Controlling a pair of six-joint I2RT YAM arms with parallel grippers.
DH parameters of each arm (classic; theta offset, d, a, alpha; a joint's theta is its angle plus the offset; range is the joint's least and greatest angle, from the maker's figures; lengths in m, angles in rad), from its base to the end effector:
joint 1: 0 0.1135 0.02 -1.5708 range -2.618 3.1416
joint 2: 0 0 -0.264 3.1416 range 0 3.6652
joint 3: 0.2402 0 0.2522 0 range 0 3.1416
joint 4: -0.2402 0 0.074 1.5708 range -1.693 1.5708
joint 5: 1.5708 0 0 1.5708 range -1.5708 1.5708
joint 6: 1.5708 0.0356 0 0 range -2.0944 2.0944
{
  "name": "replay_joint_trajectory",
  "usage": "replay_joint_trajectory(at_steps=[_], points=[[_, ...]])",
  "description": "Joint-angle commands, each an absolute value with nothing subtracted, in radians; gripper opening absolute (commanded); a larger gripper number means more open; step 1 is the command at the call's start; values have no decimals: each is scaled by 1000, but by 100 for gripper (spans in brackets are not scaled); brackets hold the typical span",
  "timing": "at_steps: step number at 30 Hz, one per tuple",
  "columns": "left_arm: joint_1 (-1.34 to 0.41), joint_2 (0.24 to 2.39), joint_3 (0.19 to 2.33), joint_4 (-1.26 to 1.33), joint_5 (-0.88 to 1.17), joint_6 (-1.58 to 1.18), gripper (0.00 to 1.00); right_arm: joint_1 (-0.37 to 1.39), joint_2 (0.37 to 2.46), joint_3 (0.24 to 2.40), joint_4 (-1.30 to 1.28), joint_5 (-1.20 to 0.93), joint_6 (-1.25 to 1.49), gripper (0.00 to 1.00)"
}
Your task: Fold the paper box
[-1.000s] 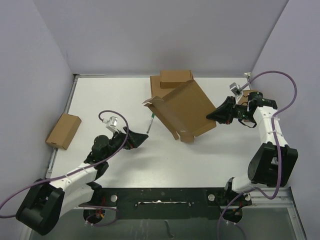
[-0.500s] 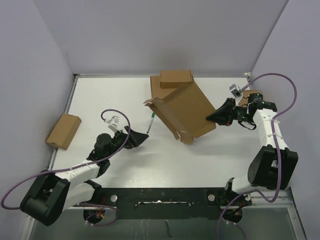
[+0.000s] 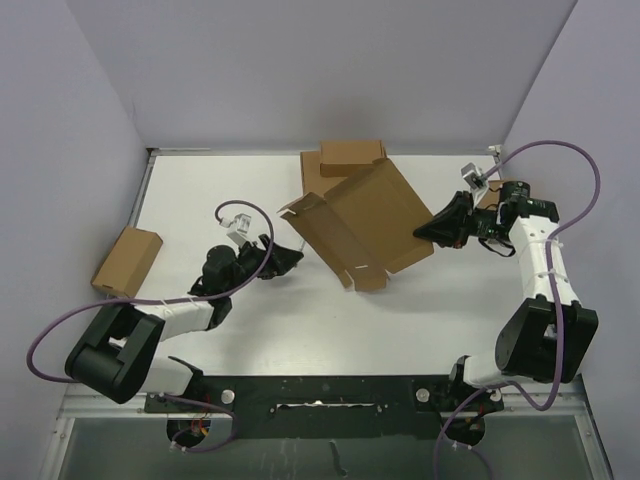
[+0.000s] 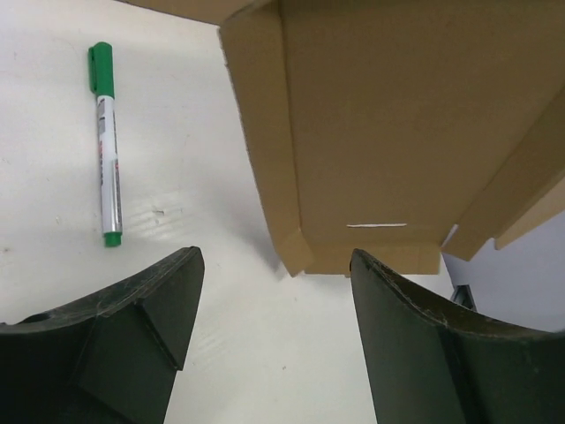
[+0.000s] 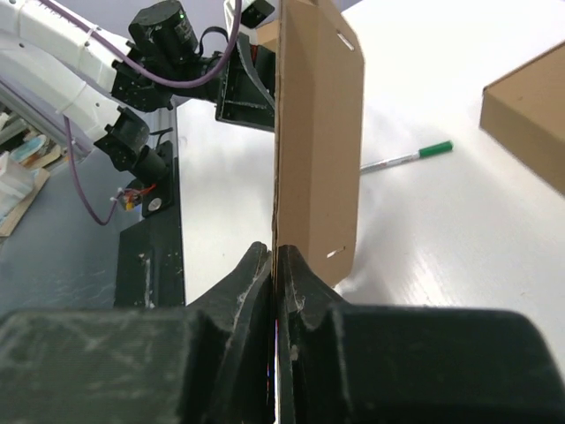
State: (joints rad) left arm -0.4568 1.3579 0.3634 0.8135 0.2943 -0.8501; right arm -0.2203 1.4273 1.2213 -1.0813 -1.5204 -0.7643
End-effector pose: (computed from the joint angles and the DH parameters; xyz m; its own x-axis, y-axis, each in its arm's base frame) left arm 0.2237 -0.1214 0.1794 -0.6162 -0.4984 -0.6099 0.3262 0.5434 -0.7735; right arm 0.2571 -0.0211 0.3106 -0.4953 0.0752 -0.8655 -0.8372 0.2248 0.4986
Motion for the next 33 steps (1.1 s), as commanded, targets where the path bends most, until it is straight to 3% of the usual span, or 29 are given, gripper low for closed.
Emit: replay_joint_trajectory(at_steps=[1,7,14,22,28,33], points=[[-448,1399,413,932,260,-797,66,-205,1438,1362,-1285,-1684,-930,0],[-445,1472,423,1027,261,-792,66,-199,1542,1508,-1665,-1674,-1244,0],[-441,1500,427,1112,270,-798,65,-180,1556,1583,-1677,-1654,-1190,0],[-381,1471,346,1160,282,-801,55,-174,1535,1673,-1673,-1593,-1110,0],[-387,1416,321,1198,355,-805,59,-170,1494,1628,-1549,-1553,-978,0],[-403,1384,274,1205,329,-802,63,-119,1364,1476,-1160,-1412,-580,0]])
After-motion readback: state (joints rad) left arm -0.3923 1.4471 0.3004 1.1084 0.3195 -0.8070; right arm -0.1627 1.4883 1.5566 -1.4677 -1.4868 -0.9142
